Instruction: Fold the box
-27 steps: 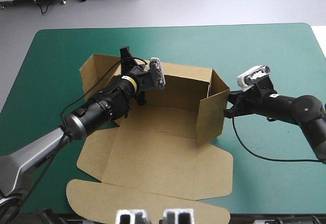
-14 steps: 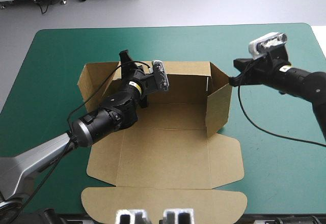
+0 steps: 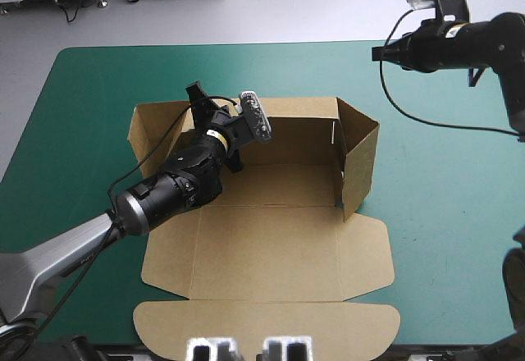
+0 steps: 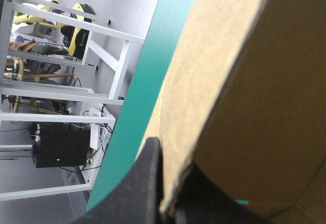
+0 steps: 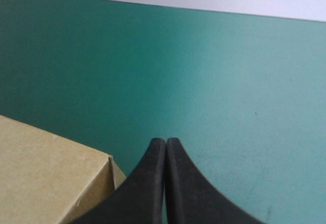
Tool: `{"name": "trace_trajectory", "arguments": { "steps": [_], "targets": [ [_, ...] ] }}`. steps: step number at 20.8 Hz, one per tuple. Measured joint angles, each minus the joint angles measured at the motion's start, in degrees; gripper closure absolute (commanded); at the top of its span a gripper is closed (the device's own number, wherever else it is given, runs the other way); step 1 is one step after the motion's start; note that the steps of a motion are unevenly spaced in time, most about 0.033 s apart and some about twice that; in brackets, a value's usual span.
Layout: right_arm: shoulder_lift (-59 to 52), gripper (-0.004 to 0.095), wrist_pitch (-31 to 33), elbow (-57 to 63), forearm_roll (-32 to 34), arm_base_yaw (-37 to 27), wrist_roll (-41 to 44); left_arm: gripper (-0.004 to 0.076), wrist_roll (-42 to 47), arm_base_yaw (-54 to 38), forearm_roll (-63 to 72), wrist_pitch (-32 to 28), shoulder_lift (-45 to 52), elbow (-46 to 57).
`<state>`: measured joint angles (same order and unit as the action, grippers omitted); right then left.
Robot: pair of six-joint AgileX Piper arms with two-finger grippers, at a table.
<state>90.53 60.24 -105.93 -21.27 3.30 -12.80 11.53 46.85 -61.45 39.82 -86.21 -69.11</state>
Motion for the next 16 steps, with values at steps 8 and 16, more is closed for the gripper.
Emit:
{"name": "trace_trajectory", "arguments": {
  "steps": [8,16],
  "targets": [
    [20.3,0.0926,10.1,-16.5,-2.5,0.4,7.1,0.0734,3.6,0.4,0.0,5.1,-2.6,-2.7],
    [22.4,0.0927,11.1,-16.6,-1.0,2.8,7.2,0.0734,3.9,0.5,-1.2,6.2,-4.2,-3.8]
  ]
}}
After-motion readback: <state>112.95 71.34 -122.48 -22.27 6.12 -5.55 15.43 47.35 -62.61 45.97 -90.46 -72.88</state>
